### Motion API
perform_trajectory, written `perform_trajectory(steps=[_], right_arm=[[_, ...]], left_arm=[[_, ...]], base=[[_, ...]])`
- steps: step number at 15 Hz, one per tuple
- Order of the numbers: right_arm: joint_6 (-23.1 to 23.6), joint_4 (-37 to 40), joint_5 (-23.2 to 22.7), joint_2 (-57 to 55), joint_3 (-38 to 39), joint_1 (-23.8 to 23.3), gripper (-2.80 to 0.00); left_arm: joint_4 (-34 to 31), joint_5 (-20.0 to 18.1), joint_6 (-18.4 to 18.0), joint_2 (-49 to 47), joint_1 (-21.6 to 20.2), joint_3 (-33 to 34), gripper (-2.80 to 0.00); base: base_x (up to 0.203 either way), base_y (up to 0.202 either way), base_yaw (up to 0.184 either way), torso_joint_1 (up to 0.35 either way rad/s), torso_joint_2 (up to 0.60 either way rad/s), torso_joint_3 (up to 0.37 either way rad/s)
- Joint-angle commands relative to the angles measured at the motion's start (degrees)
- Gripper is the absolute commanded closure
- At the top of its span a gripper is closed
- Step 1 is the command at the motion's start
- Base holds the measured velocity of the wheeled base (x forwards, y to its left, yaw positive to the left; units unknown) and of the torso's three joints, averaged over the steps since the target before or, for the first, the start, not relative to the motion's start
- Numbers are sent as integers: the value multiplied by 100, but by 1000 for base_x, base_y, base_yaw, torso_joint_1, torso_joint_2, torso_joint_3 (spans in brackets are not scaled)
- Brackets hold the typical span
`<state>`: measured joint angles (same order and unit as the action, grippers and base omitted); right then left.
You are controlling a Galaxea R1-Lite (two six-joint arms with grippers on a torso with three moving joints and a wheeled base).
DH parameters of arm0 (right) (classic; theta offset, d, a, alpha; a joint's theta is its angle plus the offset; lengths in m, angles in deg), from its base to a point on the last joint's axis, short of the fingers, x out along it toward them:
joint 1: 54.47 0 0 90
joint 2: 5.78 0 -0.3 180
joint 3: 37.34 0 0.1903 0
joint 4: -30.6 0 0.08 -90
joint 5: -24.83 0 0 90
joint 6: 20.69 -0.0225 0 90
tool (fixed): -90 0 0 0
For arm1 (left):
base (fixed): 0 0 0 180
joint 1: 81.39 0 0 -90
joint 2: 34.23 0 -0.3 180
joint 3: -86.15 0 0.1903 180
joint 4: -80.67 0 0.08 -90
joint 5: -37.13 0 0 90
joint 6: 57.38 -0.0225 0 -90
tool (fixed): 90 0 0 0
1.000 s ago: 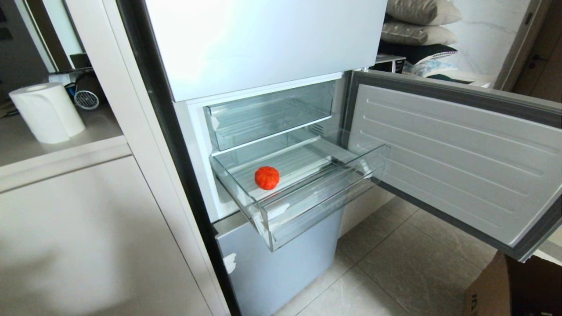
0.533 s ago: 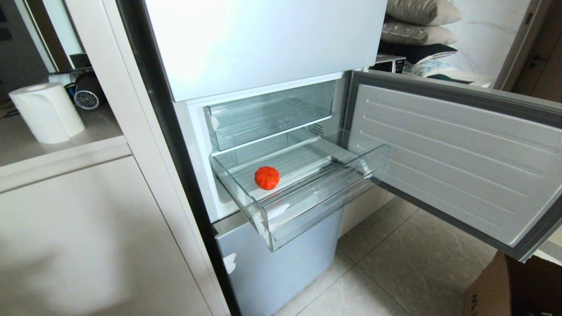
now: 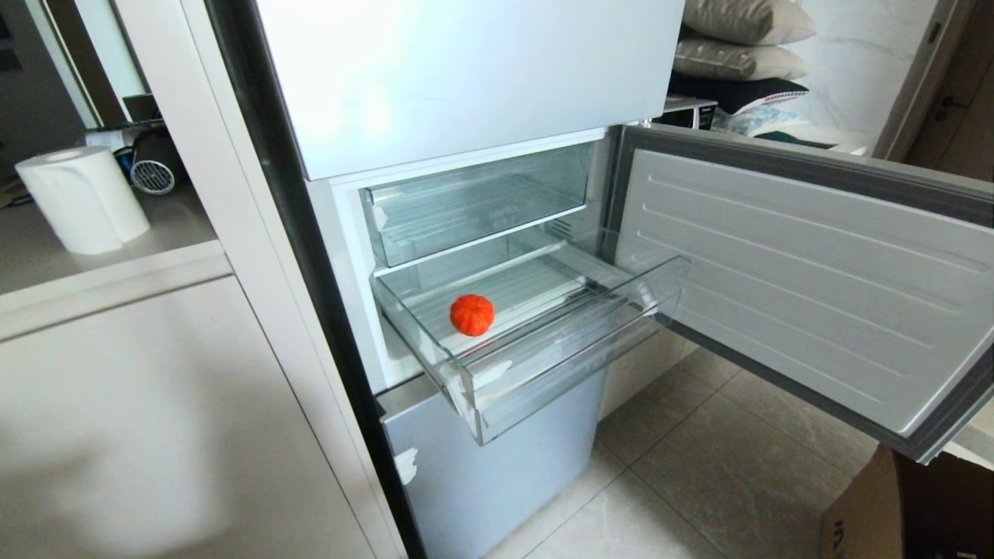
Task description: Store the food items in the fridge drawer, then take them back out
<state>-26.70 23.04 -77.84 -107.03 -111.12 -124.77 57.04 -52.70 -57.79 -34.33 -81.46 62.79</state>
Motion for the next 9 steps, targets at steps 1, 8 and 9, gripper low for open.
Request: perform_trajectory(steps=[1,8,9], right_arm=[[22,198,-150,1074,333,273,0],[64,350,-181,3049,2470,3268,0],[42,351,-170,3245,2703,3794,0]], left_arm=[[0,3,-2,-8,-1,0,0],[0,9,-2,1,-1,0,0],[0,0,-1,1,-1,0,0]], base=[[0,0,0,0,0,0],[0,0,0,0,0,0],[0,0,0,0,0,0]])
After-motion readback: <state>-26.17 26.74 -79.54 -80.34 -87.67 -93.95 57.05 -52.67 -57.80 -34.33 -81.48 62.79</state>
